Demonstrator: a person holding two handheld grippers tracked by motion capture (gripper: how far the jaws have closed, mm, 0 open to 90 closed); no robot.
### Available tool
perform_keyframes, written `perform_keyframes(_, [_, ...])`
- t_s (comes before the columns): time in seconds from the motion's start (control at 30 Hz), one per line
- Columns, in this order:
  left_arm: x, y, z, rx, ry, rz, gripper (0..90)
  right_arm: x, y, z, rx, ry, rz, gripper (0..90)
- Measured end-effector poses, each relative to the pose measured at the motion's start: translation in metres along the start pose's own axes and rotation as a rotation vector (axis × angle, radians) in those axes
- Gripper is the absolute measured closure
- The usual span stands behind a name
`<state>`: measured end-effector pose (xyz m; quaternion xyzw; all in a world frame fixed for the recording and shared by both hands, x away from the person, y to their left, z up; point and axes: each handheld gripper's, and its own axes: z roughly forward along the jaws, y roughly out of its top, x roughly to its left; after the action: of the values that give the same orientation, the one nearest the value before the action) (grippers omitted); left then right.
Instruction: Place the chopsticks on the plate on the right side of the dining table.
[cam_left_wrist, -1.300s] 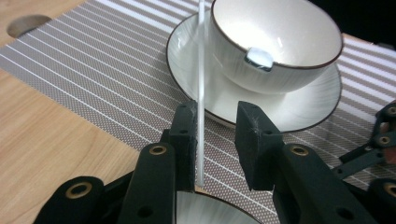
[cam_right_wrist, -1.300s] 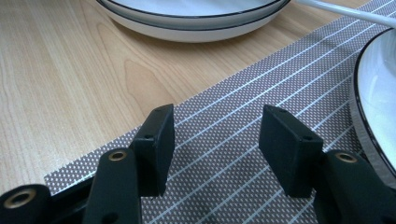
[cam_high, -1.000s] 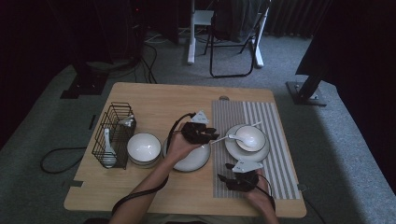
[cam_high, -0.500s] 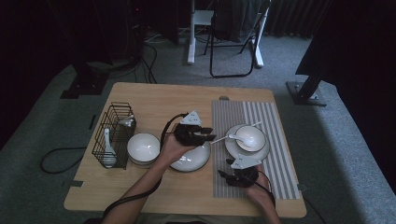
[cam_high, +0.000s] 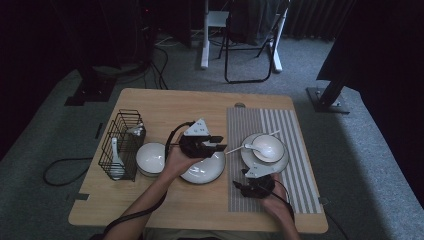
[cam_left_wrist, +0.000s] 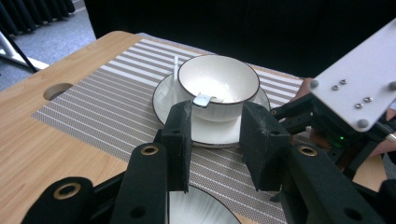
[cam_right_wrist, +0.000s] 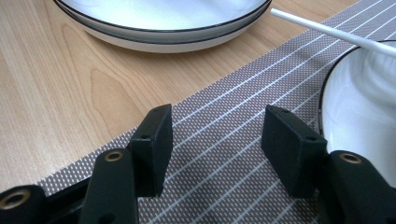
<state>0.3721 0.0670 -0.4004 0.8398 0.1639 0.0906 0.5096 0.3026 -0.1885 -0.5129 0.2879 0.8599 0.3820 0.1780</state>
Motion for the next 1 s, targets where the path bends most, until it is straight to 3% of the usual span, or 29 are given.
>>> perform_keyframes(0.37, [-0.009,0.0,-0.021,0.005,0.019,0.039,62.5,0.003,-0.001,0.005,-0.001,0.024,0.017,42.9])
perform_keyframes(0.73, [-0.012,0.002,-0.054,-0.06,0.018,0.023,62.5,0.003,-0.001,0.006,0.0,0.02,0.028,41.7])
perform_keyframes(1.0, [-0.017,0.002,-0.07,-0.045,0.044,0.047,61.7,0.001,-0.002,0.008,0.002,0.023,0.038,41.2])
